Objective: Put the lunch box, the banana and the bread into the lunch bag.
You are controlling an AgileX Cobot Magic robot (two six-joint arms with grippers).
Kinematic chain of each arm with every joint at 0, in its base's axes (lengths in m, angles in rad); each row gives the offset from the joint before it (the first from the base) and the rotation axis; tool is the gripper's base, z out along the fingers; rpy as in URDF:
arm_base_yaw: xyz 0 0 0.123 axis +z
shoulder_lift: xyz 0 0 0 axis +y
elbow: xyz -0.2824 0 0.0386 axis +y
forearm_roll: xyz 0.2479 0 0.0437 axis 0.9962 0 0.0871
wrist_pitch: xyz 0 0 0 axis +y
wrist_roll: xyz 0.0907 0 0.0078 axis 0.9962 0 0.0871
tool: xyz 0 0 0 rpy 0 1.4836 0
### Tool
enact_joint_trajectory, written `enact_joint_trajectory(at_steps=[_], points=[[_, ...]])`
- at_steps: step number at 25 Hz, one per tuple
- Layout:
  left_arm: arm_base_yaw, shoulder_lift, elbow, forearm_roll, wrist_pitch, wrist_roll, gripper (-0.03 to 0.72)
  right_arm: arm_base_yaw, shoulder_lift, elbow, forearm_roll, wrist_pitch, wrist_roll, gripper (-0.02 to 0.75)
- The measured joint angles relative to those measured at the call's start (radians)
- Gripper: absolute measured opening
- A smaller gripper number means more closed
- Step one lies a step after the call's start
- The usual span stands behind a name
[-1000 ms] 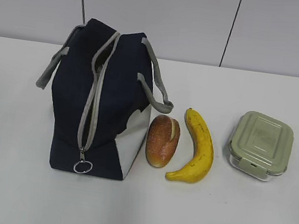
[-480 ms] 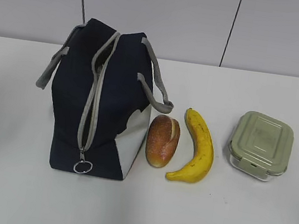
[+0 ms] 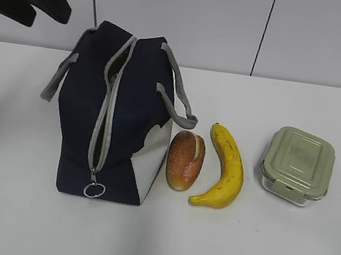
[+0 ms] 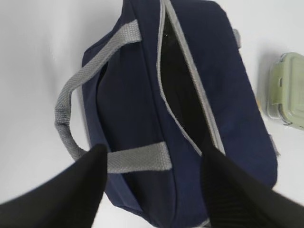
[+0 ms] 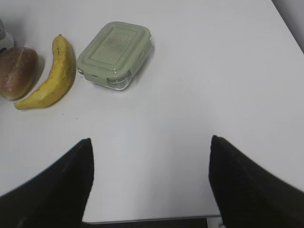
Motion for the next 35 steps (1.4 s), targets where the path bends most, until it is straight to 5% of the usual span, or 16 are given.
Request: enact_joint_trajectory(at_steps=[9, 20, 23, 30, 35], points=[[0.0, 0.281, -0.268, 0.01, 0.136, -0.027, 0.456, 0.0, 0.0, 0.0, 0.0, 0.0, 0.0, 0.56], [0.0, 0.385, -0.292, -0.016, 0.151, -0.031, 0.45, 0.0, 0.0, 0.0, 0.0, 0.0, 0.0, 0.56], [0.0, 0.385, -0.294, -0.021, 0.152, -0.031, 0.377, 0.0, 0.0, 0.0, 0.0, 0.0, 0.0, 0.56], [0.0, 0.385, -0.295, -0.025, 0.161, -0.031, 0.032, 0.0, 0.0, 0.0, 0.0, 0.0, 0.0, 0.56], [0.0, 0.385, -0.295, -0.025, 0.163, -0.031, -0.003, 0.0, 0.0, 0.0, 0.0, 0.0, 0.0, 0.56]])
